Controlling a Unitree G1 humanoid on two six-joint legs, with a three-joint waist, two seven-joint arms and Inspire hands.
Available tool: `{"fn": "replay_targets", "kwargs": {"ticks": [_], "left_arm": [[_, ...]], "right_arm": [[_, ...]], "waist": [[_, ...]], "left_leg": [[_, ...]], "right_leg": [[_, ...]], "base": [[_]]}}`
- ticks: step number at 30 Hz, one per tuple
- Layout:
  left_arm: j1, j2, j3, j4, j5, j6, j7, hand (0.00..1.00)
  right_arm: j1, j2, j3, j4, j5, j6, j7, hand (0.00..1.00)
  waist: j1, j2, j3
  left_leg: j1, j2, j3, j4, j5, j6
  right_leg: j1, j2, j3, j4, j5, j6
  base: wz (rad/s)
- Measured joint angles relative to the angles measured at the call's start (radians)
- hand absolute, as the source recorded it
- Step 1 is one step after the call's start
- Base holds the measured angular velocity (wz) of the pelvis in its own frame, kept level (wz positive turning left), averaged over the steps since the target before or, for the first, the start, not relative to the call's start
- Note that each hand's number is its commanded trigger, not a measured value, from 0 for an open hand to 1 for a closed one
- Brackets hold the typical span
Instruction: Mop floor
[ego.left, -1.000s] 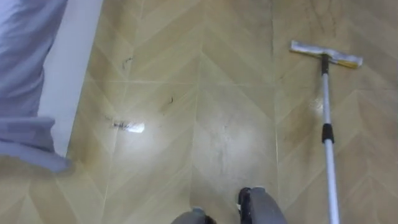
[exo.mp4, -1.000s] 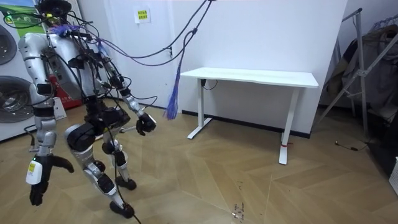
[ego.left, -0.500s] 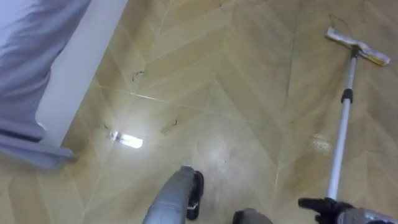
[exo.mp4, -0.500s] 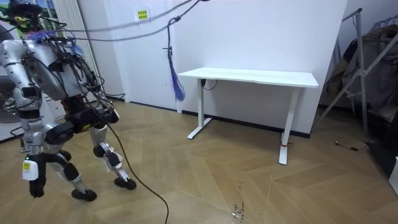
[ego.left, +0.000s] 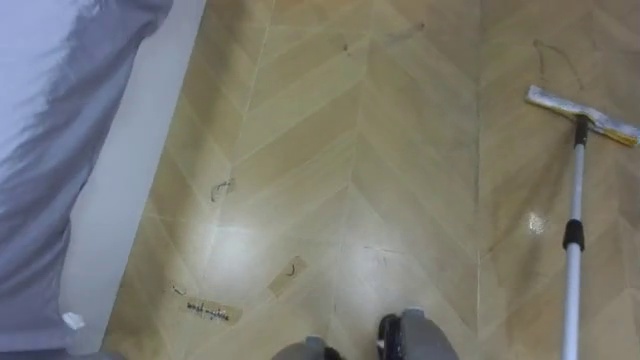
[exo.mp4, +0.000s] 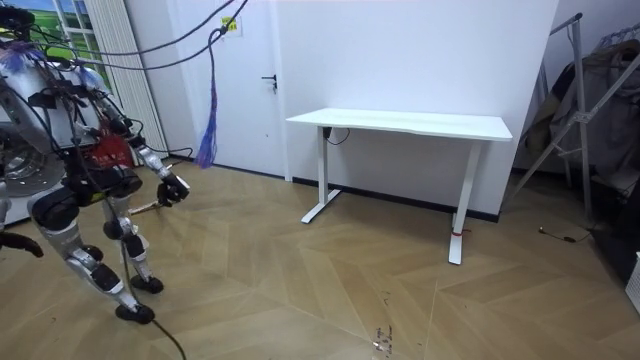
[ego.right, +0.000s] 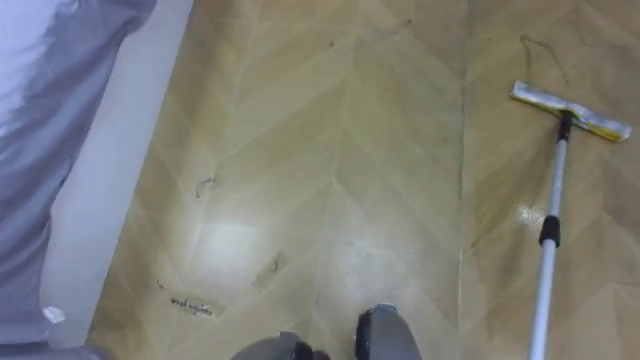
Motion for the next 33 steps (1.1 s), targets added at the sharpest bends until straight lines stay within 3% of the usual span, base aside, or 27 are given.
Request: {"fn": "replay_targets", "kwargs": {"ticks": [1, 2, 3, 4, 5, 6, 7, 8, 9, 10, 11, 12, 13, 14, 15, 16, 17, 18, 21, 22, 23, 24, 25, 26, 29, 32, 33], "left_arm": [[0.002, 0.004, -0.001, -0.001, -0.007, 0.004, 0.006, 0.00], [0.010, 0.007, -0.003, -0.004, -0.014, 0.009, 0.021, 0.00], [0.015, 0.004, -0.005, -0.003, -0.013, 0.011, 0.027, 0.00], [0.017, 0.004, -0.005, -0.004, -0.014, 0.010, 0.027, 0.00], [0.026, 0.005, -0.006, -0.012, -0.014, 0.004, 0.025, 0.00], [0.029, 0.011, -0.005, -0.022, -0.011, -0.002, 0.023, 0.00], [0.030, 0.013, -0.005, -0.024, -0.011, -0.006, 0.021, 0.00], [0.031, 0.015, -0.003, -0.025, -0.011, -0.017, 0.017, 0.00], [0.029, 0.015, -0.003, -0.025, -0.013, -0.023, 0.007, 0.00], [0.030, 0.016, -0.003, -0.024, -0.013, -0.024, 0.002, 0.00], [0.037, 0.017, -0.002, -0.023, -0.012, -0.024, -0.013, 0.00], [0.028, 0.014, -0.003, -0.027, -0.011, -0.024, -0.024, 0.00], [0.025, 0.014, -0.003, -0.031, -0.011, -0.025, -0.029, 0.00], [0.019, 0.012, -0.003, -0.030, -0.011, -0.029, -0.038, 0.00], [0.010, 0.005, -0.003, -0.031, -0.011, -0.029, -0.039, 0.00], [0.003, -0.001, -0.003, -0.031, -0.011, -0.030, -0.039, 0.00], [-0.006, -0.011, -0.002, -0.031, -0.008, -0.030, -0.039, 0.00], [-0.018, -0.018, -0.002, -0.032, 0.008, -0.032, -0.037, 0.00], [-0.037, -0.018, -0.001, -0.035, 0.019, -0.031, -0.023, 0.00], [-0.036, -0.019, 0.002, -0.034, 0.026, -0.029, -0.016, 0.00], [-0.036, -0.022, 0.001, -0.032, 0.042, -0.023, -0.006, 0.00], [-0.035, -0.025, 0.000, -0.034, 0.042, -0.020, -0.002, 0.00], [-0.033, -0.027, 0.000, -0.034, 0.042, -0.020, -0.001, 0.00], [-0.028, -0.032, 0.001, -0.031, 0.042, -0.018, 0.005, 0.00], [-0.028, -0.038, 0.002, -0.022, 0.034, -0.015, 0.006, 0.00], [-0.028, -0.041, 0.005, -0.014, 0.021, -0.011, 0.010, 0.00], [-0.027, -0.037, 0.005, -0.015, 0.013, -0.007, 0.012, 0.00]], "right_arm": [[-0.024, -0.003, 0.000, 0.002, -0.003, 0.001, 0.000, 1.00], [-0.074, -0.014, 0.001, 0.002, -0.003, 0.009, 0.004, 1.00], [-0.126, -0.028, 0.002, 0.001, -0.005, 0.018, 0.012, 1.00], [-0.155, -0.035, 0.002, -0.002, -0.006, 0.020, 0.018, 1.00], [-0.213, -0.051, 0.002, -0.005, -0.006, 0.020, 0.030, 1.00], [-0.262, -0.064, 0.002, -0.012, -0.006, 0.017, 0.038, 1.00], [-0.279, -0.071, 0.002, -0.015, -0.001, 0.016, 0.040, 1.00], [-0.297, -0.081, 0.003, -0.021, 0.016, 0.017, 0.041, 1.00], [-0.299, -0.090, 0.004, -0.037, 0.026, 0.018, 0.040, 1.00], [-0.298, -0.089, 0.004, -0.043, 0.027, 0.018, 0.039, 1.00], [-0.276, -0.089, 0.003, -0.049, 0.027, 0.019, 0.042, 1.00], [-0.258, -0.090, 0.005, -0.048, 0.027, 0.018, 0.043, 1.00], [-0.249, -0.090, 0.011, -0.048, 0.027, 0.017, 0.045, 1.00], [-0.231, -0.090, 0.021, -0.046, 0.026, 0.015, 0.052, 1.00], [-0.205, -0.096, 0.026, -0.040, 0.012, 0.011, 0.054, 1.00], [-0.187, -0.103, 0.032, -0.037, 0.010, 0.009, 0.053, 1.00], [-0.150, -0.112, 0.042, -0.022, 0.008, 0.007, 0.042, 1.00], [-0.129, -0.114, 0.051, -0.001, -0.005, 0.007, 0.023, 1.00], [-0.079, -0.089, 0.051, 0.002, -0.029, -0.022, -0.043, 1.00], [-0.068, -0.078, 0.049, 0.002, -0.032, -0.031, -0.054, 1.00], [-0.045, -0.055, 0.049, 0.001, -0.031, -0.046, -0.068, 1.00], [-0.021, -0.035, 0.049, -0.001, -0.027, -0.061, -0.077, 1.00], [-0.012, -0.025, 0.049, -0.001, -0.026, -0.065, -0.081, 1.00], [0.006, -0.007, 0.046, -0.006, -0.030, -0.069, -0.086, 1.00], [0.017, 0.022, 0.029, -0.007, -0.039, -0.064, -0.080, 1.00], [-0.014, 0.016, 0.014, -0.007, -0.047, -0.039, -0.065, 1.00], [-0.042, 0.008, 0.009, -0.006, -0.041, -0.027, -0.058, 1.00]], "waist": [[0.004, -0.010, 0.0036], [0.020, -0.031, 0.0035], [0.047, -0.052, 0.0082], [0.058, -0.066, 0.0143], [0.067, -0.071, 0.0140], [0.083, -0.083, 0.0205], [0.085, -0.087, 0.0226], [0.101, -0.088, 0.0235], [0.112, -0.089, 0.0250], [0.112, -0.091, 0.0229], [0.109, -0.093, 0.0134], [0.112, -0.084, 0.0107], [0.112, -0.082, 0.0103], [0.109, -0.077, 0.0106], [0.105, -0.058, 0.0141], [0.099, -0.045, 0.0143], [0.087, -0.021, 0.0065], [0.085, 0.005, 0.0067], [0.044, 0.044, 0.0089], [0.037, 0.042, 0.0090], [0.020, 0.039, 0.0093], [0.008, 0.035, 0.0080], [0.000, 0.031, 0.0076], [-0.005, 0.022, 0.0021], [-0.004, 0.000, 0.0035], [0.004, -0.010, 0.0051], [0.015, -0.015, 0.0047]], "left_leg": [[-0.026, 0.016, 0.014, 0.067, 0.030, -0.042], [-0.082, 0.037, 0.027, 0.194, 0.114, -0.084], [-0.137, 0.051, 0.028, 0.304, 0.228, -0.090], [-0.161, 0.050, 0.027, 0.339, 0.256, -0.085], [-0.210, 0.059, 0.014, 0.328, 0.232, -0.070], [-0.254, 0.073, 0.011, 0.245, 0.197, -0.059], [-0.272, 0.077, 0.003, 0.173, 0.192, -0.062], [-0.280, 0.083, 0.002, -0.004, 0.198, -0.071], [-0.280, 0.091, -0.004, -0.133, 0.239, -0.056], [-0.277, 0.091, 0.000, -0.143, 0.261, -0.050], [-0.261, 0.082, 0.008, -0.140, 0.254, -0.018], [-0.245, 0.081, 0.016, -0.135, 0.234, 0.016], [-0.238, 0.078, 0.020, -0.133, 0.226, 0.028], [-0.219, 0.057, 0.023, -0.130, 0.202, 0.052], [-0.198, 0.031, 0.023, -0.125, 0.184, 0.074], [-0.187, 0.023, 0.022, -0.122, 0.172, 0.084], [-0.171, 0.000, 0.008, -0.123, 0.148, 0.093], [-0.153, -0.010, -0.002, -0.127, 0.134, 0.102], [-0.128, -0.029, -0.019, -0.161, 0.123, 0.111], [-0.119, -0.032, -0.019, -0.172, 0.123, 0.111], [-0.097, -0.040, -0.027, -0.193, 0.122, 0.110], [-0.084, -0.042, -0.034, -0.200, 0.115, 0.103], [-0.077, -0.042, -0.037, -0.199, 0.105, 0.099], [-0.064, -0.042, -0.044, -0.196, 0.091, 0.088], [-0.025, -0.028, -0.066, -0.187, 0.062, 0.060], [0.010, -0.011, -0.077, -0.148, 0.022, 0.047], [0.011, 0.001, -0.067, -0.127, 0.007, 0.040]], "right_leg": [[0.000, 0.009, 0.007, 0.017, -0.013, -0.004], [0.004, 0.024, 0.025, 0.051, -0.037, -0.012], [0.014, 0.032, 0.033, 0.074, -0.056, -0.021], [0.020, 0.032, 0.037, 0.085, -0.065, -0.033], [0.030, 0.041, 0.036, 0.092, -0.079, -0.040], [0.041, 0.042, 0.037, 0.101, -0.098, -0.043], [0.050, 0.043, 0.037, 0.101, -0.107, -0.042], [0.072, 0.044, 0.037, 0.100, -0.128, -0.037], [0.101, 0.040, 0.034, 0.100, -0.156, -0.027], [0.116, 0.034, 0.034, 0.099, -0.170, -0.017], [0.144, 0.024, 0.028, 0.081, -0.189, 0.009], [0.174, 0.013, 0.011, 0.057, -0.195, 0.017], [0.185, 0.006, 0.007, 0.053, -0.197, 0.021], [0.188, -0.016, -0.002, 0.093, -0.181, 0.049], [0.178, -0.041, -0.009, 0.166, -0.134, 0.080], [0.169, -0.048, -0.006, 0.201, -0.104, 0.083], [0.151, -0.052, 0.008, 0.257, -0.044, 0.091], [0.127, -0.040, 0.032, 0.291, -0.021, 0.096], [0.005, -0.023, 0.060, 0.227, -0.025, 0.094], [-0.012, -0.021, 0.066, 0.180, -0.024, 0.095], [-0.033, -0.019, 0.072, 0.060, -0.019, 0.093], [-0.041, -0.015, 0.069, -0.059, 0.016, 0.081], [-0.040, -0.013, 0.065, -0.096, 0.055, 0.076], [-0.029, -0.012, 0.052, -0.107, 0.104, 0.061], [0.018, -0.002, 0.020, -0.107, 0.082, 0.032], [0.058, 0.009, 0.001, -0.079, 0.046, 0.014], [0.059, 0.019, 0.007, -0.062, 0.031, -0.001]], "base": [[-0.24], [-0.39], [-0.42], [-0.32], [-0.16], [-0.09], [-0.05], [0.04], [0.11], [0.32], [0.41], [0.39], [0.27], [0.34], [0.42], [0.52], [0.38], [0.28], [0.23], [0.18], [0.17], [0.21], [0.20], [0.05], [0.04], [0.03], [-0.13]]}}
